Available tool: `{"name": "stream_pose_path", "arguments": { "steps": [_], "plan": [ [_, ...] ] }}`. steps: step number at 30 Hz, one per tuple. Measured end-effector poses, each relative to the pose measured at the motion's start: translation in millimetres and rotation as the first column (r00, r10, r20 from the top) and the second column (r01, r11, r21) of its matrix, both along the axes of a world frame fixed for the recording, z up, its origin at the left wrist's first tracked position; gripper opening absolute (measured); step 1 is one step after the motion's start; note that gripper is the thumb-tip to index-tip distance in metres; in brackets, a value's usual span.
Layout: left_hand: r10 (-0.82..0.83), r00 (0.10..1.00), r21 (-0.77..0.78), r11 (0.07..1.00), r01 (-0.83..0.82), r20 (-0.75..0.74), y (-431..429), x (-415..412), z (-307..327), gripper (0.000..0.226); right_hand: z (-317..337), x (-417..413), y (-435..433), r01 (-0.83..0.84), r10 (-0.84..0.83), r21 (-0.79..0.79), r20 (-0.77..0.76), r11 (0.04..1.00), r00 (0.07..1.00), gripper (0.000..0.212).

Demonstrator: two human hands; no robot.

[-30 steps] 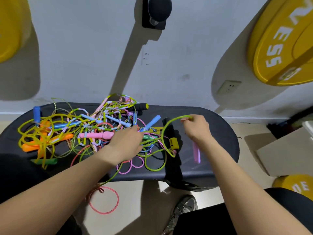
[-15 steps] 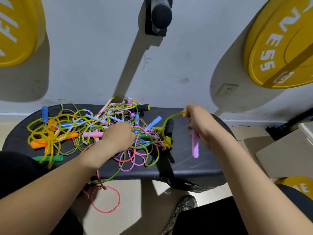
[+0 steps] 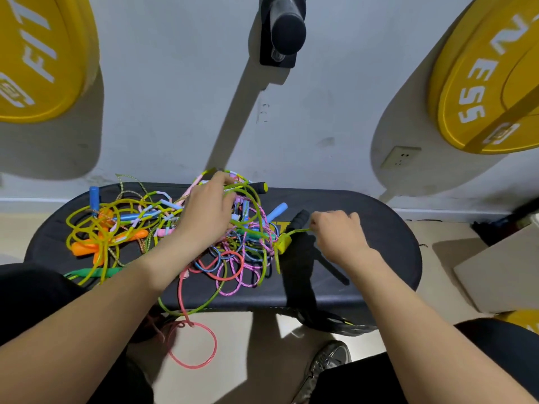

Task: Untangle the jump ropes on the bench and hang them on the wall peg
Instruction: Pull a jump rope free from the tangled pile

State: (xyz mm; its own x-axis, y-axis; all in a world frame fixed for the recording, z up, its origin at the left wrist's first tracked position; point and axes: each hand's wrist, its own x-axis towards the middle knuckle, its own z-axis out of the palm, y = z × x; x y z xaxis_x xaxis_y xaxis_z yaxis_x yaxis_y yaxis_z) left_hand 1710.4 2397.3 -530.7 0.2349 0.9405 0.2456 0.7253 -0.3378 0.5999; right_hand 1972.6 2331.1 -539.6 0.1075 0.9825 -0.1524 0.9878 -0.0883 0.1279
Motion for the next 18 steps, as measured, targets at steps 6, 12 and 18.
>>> {"name": "stream_pose_path", "arguments": {
  "steps": [6,12,18],
  "plan": [
    [0.023,0.982,0.054,0.998,-0.013,-0.188,-1.3,-6.4,22.6,0.026,1.8,-29.0,9.4,-0.105,0.107,0.023,-0.123,0.994,0.987,0.044],
    [0.073,0.996,-0.141,0.988,-0.066,0.044,7.5,-0.2,39.1,0.044,25.4,-91.0,9.3,-0.128,0.263,0.251,-0.636,0.959,0.725,0.031],
    [0.081,0.891,-0.404,0.907,0.120,0.448,6.5,-7.8,48.2,0.042,28.8,-93.5,21.0,-0.188,0.212,0.116,-0.730,0.975,0.650,0.013]
  ]
}}
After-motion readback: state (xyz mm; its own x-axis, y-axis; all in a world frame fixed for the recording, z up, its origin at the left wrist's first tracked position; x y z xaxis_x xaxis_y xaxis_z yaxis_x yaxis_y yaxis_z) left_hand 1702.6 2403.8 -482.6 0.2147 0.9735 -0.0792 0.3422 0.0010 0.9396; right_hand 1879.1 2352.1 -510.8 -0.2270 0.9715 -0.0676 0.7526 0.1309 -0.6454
